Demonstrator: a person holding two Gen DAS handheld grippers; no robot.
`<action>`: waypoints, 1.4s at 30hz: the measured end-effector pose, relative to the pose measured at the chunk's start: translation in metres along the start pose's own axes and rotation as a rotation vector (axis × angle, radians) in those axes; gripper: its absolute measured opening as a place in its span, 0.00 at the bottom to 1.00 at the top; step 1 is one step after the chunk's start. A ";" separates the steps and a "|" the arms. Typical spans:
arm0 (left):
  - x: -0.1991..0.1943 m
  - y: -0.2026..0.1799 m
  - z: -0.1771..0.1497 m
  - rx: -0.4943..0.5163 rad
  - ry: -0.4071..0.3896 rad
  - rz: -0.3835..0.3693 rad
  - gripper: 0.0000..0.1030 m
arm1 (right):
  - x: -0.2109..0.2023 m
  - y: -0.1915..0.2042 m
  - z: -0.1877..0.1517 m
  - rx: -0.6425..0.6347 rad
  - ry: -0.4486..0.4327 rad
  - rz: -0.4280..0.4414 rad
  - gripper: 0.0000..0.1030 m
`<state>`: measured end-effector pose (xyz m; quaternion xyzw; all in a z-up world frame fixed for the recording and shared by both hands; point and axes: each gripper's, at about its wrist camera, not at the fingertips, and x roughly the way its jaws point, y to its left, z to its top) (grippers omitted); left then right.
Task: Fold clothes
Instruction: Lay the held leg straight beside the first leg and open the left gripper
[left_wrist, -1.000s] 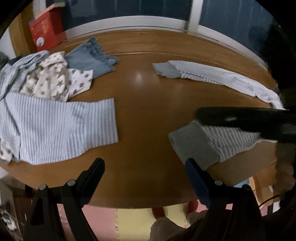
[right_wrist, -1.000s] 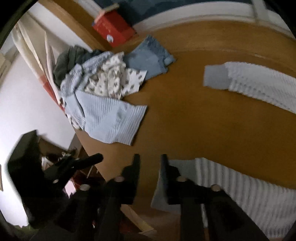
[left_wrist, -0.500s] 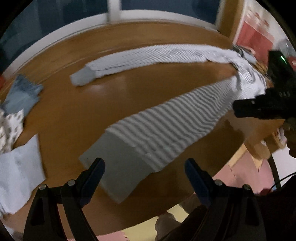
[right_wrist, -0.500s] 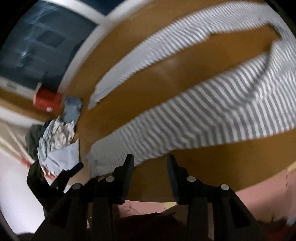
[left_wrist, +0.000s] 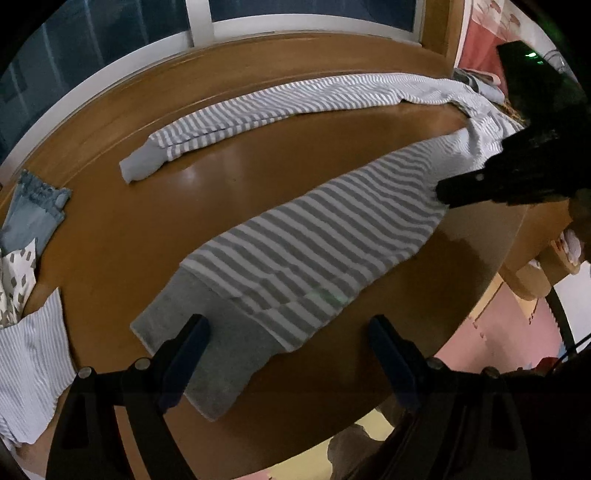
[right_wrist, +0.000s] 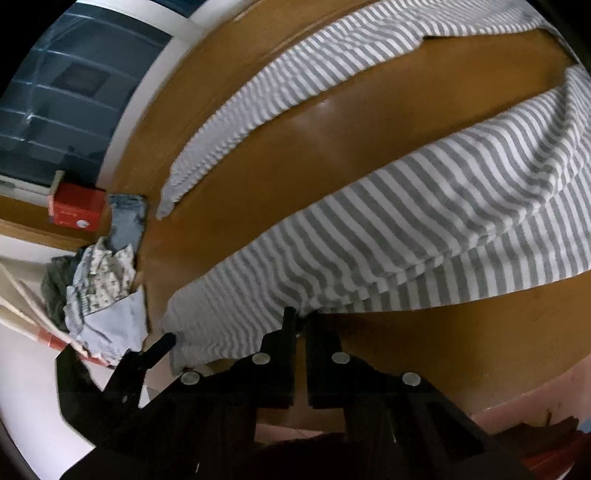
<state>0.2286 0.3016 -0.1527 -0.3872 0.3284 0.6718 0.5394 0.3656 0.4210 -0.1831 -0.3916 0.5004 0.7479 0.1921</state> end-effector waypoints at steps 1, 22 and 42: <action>-0.001 0.001 0.001 -0.005 -0.005 -0.002 0.75 | -0.001 0.001 0.000 -0.007 0.000 0.006 0.05; -0.024 0.084 0.071 -0.374 -0.037 -0.057 0.19 | 0.036 0.034 0.102 -0.122 0.043 0.040 0.09; 0.006 0.137 0.062 -0.571 0.006 -0.015 0.21 | 0.038 0.060 0.005 -0.472 -0.058 -0.240 0.28</action>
